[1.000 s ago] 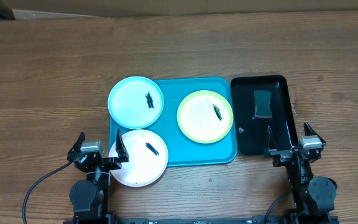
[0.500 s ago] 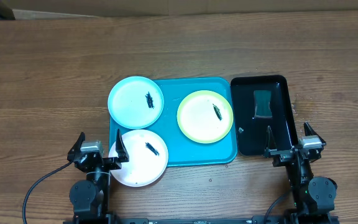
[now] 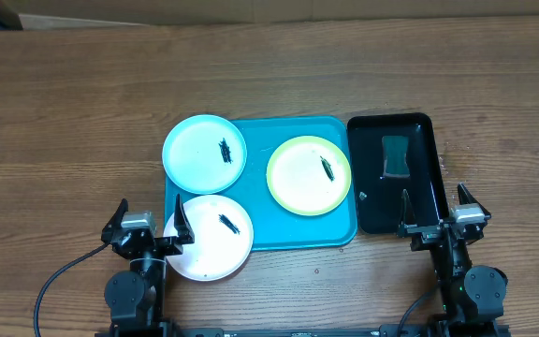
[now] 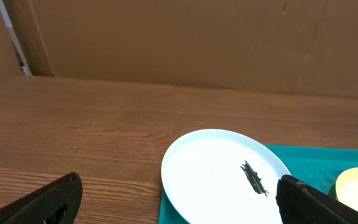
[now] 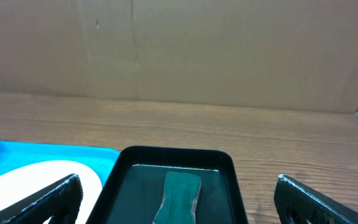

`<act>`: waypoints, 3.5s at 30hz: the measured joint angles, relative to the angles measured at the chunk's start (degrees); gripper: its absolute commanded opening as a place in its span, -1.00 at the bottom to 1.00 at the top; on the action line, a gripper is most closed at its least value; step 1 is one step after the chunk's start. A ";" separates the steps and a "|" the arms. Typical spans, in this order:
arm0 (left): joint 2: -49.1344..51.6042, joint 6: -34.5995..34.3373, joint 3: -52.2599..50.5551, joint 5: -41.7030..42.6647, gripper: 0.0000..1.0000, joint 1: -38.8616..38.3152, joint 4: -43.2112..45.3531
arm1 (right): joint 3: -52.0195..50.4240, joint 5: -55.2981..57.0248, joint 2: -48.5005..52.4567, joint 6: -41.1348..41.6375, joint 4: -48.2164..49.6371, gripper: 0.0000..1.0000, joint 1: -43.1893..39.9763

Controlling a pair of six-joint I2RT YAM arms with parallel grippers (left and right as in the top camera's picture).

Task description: Clean dirty plates on tray and stack at the side

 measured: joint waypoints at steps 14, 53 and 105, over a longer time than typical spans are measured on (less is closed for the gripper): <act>0.00 -0.17 0.00 0.00 0.99 0.00 -0.02 | 0.00 0.00 0.00 0.02 0.04 1.00 0.00; 68.59 -7.72 72.72 34.16 0.82 -0.42 -59.87 | 0.00 0.02 -0.04 0.00 0.02 1.00 0.00; 107.16 -32.26 72.61 1.92 -0.46 -33.77 -40.04 | 0.00 0.00 -0.04 0.02 0.00 1.00 0.00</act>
